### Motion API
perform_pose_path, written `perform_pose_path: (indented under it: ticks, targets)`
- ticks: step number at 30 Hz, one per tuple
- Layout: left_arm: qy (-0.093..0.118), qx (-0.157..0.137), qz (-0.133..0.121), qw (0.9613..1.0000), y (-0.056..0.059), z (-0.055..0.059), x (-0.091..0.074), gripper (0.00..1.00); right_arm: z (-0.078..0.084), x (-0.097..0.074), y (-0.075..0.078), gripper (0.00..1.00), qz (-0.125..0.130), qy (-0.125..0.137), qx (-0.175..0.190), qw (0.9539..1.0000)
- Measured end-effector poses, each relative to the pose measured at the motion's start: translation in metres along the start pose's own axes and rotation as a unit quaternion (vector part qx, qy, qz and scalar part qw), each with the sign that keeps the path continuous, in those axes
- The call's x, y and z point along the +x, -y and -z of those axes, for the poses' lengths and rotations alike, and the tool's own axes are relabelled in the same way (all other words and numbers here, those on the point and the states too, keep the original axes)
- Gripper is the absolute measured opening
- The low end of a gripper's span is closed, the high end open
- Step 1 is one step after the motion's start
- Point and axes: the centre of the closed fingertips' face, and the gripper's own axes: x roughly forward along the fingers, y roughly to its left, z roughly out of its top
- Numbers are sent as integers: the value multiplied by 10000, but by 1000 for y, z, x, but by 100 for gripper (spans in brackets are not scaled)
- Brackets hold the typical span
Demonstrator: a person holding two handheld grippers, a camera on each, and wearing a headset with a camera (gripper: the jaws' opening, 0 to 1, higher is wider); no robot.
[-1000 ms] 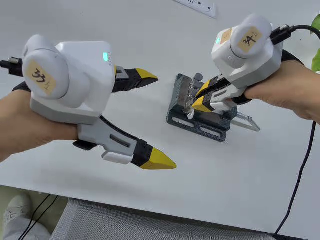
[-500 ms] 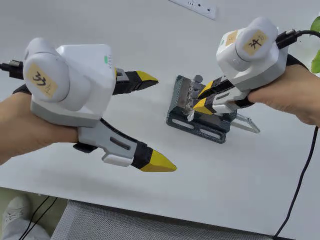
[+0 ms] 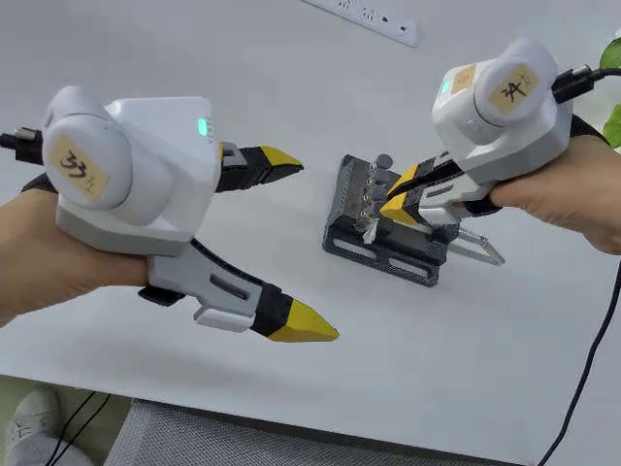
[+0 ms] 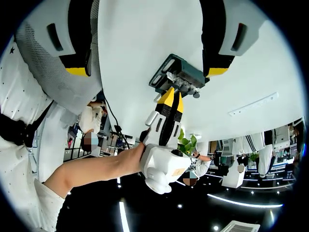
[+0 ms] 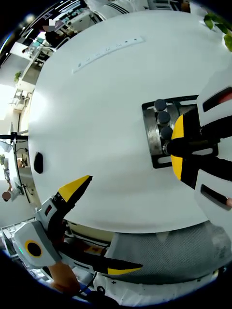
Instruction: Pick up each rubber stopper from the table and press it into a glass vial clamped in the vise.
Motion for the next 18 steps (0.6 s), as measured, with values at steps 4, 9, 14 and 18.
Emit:
perform_pose_path:
  ticks: [4, 9, 14, 18]
  targets:
    - [15, -17, 2, 10000, 0, -1, 0, 95, 0, 3, 0, 3, -24, 1, -5, 10000]
    - [6, -27, 7, 10000, 0, 1, 0, 95, 0, 4, 1, 2, -30, -18, -26, 10000]
    - [9, -42, 5, 10000, 0, 1, 0, 94, 1, 7, 1, 2, -45, -51, -45, 10000]
    - [14, -58, 4, 10000, -1, 1, 0, 94, 2, 7, 2, 1, -58, -43, -35, 10000]
